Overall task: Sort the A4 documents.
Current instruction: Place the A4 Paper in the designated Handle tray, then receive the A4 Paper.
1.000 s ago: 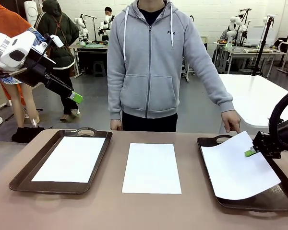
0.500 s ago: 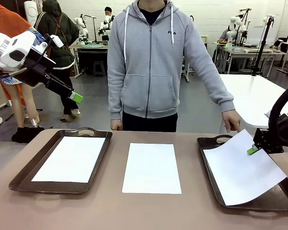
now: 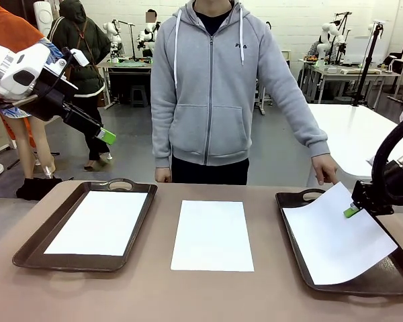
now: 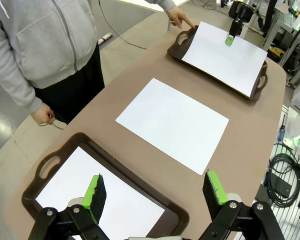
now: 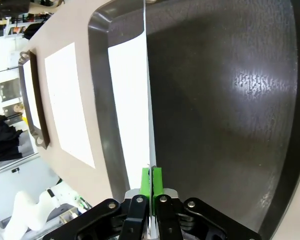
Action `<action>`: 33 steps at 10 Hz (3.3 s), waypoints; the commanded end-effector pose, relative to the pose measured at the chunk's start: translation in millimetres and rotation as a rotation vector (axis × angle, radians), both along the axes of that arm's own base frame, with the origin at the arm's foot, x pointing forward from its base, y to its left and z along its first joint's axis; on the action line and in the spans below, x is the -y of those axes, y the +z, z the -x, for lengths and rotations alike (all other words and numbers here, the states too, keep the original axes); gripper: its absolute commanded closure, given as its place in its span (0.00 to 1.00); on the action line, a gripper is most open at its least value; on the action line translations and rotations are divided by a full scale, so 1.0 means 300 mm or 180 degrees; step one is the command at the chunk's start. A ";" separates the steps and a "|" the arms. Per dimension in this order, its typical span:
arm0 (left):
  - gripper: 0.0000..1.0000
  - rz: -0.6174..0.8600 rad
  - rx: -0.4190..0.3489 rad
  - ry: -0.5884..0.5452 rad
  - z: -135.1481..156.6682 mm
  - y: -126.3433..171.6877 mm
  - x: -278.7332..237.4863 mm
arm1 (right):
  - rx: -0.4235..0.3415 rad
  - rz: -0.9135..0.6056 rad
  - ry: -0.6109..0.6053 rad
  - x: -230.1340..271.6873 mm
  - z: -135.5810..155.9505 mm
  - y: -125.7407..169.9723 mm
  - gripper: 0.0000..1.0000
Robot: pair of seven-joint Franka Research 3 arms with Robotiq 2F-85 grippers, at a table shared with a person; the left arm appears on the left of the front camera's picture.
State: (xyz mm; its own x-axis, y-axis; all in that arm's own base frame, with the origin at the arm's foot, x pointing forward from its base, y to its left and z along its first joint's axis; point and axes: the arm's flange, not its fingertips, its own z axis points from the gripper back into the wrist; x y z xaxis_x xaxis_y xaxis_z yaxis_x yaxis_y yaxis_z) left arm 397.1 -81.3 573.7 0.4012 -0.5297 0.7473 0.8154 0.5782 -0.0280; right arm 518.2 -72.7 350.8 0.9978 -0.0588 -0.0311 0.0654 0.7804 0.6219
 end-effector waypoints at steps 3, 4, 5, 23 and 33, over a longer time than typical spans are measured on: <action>0.00 -0.0012 0.0006 -0.0005 0.000 0.000 0.005 | -0.0009 0.0453 -0.0093 -0.007 -0.010 -0.027 0.99; 0.00 -0.0012 0.0006 -0.0005 0.000 0.000 0.005 | 0.0016 0.0441 -0.0125 -0.007 -0.007 -0.031 0.99; 0.00 -0.0012 0.0006 -0.0005 0.000 0.000 0.005 | 0.0014 0.0496 -0.0154 -0.008 -0.003 -0.039 0.99; 0.00 -0.0012 0.0006 -0.0005 0.000 0.000 0.005 | 0.0110 0.1012 -0.0275 0.022 0.016 0.036 0.00; 0.00 -0.0012 0.0006 -0.0005 0.000 0.000 0.005 | 0.0131 0.0959 -0.0200 0.043 -0.001 0.053 0.00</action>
